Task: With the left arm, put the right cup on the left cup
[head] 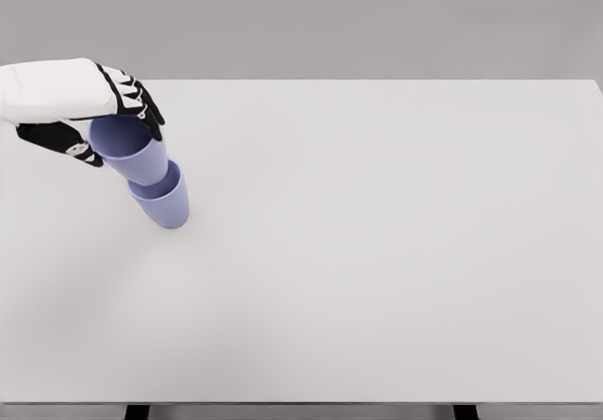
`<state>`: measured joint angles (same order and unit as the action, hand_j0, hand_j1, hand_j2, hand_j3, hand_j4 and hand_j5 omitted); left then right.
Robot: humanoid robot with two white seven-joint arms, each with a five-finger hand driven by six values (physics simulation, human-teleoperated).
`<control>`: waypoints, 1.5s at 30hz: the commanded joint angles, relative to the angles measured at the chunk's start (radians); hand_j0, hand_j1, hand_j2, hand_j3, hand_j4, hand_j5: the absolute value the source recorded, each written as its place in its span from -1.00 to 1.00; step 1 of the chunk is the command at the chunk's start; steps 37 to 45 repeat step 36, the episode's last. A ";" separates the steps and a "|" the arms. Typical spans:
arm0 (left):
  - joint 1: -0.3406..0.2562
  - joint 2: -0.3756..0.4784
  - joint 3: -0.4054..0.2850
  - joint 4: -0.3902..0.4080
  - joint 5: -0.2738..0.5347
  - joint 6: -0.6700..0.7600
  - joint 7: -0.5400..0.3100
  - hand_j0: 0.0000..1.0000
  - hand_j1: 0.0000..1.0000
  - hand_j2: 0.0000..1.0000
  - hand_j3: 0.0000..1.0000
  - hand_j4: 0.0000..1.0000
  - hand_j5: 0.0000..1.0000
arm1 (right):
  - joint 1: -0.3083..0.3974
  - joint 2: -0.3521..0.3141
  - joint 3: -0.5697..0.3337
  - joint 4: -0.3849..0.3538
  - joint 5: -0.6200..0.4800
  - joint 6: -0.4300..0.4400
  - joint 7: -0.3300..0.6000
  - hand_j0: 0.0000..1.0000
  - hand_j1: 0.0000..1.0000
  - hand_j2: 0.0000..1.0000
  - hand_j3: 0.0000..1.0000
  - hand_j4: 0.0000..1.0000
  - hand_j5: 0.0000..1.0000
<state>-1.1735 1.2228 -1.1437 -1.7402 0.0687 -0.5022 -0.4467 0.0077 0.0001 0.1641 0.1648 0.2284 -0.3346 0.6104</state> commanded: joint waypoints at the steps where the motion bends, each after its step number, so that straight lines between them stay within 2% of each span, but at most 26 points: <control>1: 0.000 0.000 0.004 -0.001 0.005 0.002 0.000 0.38 0.38 0.38 0.38 0.38 0.38 | 0.002 0.000 0.000 -0.001 0.002 -0.001 0.000 1.00 1.00 1.00 1.00 1.00 1.00; 5: 0.002 0.001 0.004 -0.001 0.005 0.002 0.000 0.61 0.61 0.61 0.61 0.61 0.61 | 0.002 0.000 0.000 -0.001 0.002 -0.001 0.000 1.00 1.00 1.00 1.00 1.00 1.00; 28: 0.003 0.009 0.004 -0.007 0.005 -0.004 0.000 0.62 0.62 0.62 0.62 0.62 0.62 | 0.002 0.000 0.000 0.001 0.002 -0.001 0.000 1.00 1.00 1.00 1.00 1.00 1.00; 29: 0.003 0.009 0.005 -0.007 0.005 -0.004 0.000 0.66 0.66 0.66 0.66 0.66 0.66 | 0.002 0.000 0.000 -0.001 0.002 -0.001 0.000 1.00 1.00 1.00 1.00 1.00 1.00; 31: -0.005 0.012 0.021 -0.013 0.013 -0.018 0.000 1.00 1.00 1.00 1.00 1.00 1.00 | 0.002 0.000 0.000 0.001 0.002 -0.001 0.000 1.00 1.00 1.00 1.00 1.00 1.00; 32: -0.003 0.014 0.038 -0.024 0.022 -0.100 0.002 1.00 1.00 1.00 1.00 1.00 1.00 | 0.002 0.000 0.000 0.001 0.002 -0.001 0.000 1.00 1.00 1.00 1.00 1.00 1.00; 33: -0.001 0.015 0.041 -0.024 0.028 -0.109 -0.003 1.00 1.00 1.00 1.00 1.00 1.00 | 0.002 0.000 0.000 0.001 0.002 -0.001 0.000 1.00 1.00 1.00 1.00 1.00 1.00; 35: -0.001 0.053 0.062 -0.025 0.049 -0.109 0.002 1.00 1.00 1.00 1.00 1.00 1.00 | 0.002 0.000 0.000 0.001 0.002 -0.001 0.000 1.00 1.00 1.00 1.00 1.00 1.00; 45: 0.000 0.055 0.062 -0.025 0.049 -0.109 0.002 1.00 1.00 1.00 1.00 1.00 1.00 | 0.002 0.000 0.000 0.001 0.002 -0.001 0.000 1.00 1.00 1.00 1.00 1.00 1.00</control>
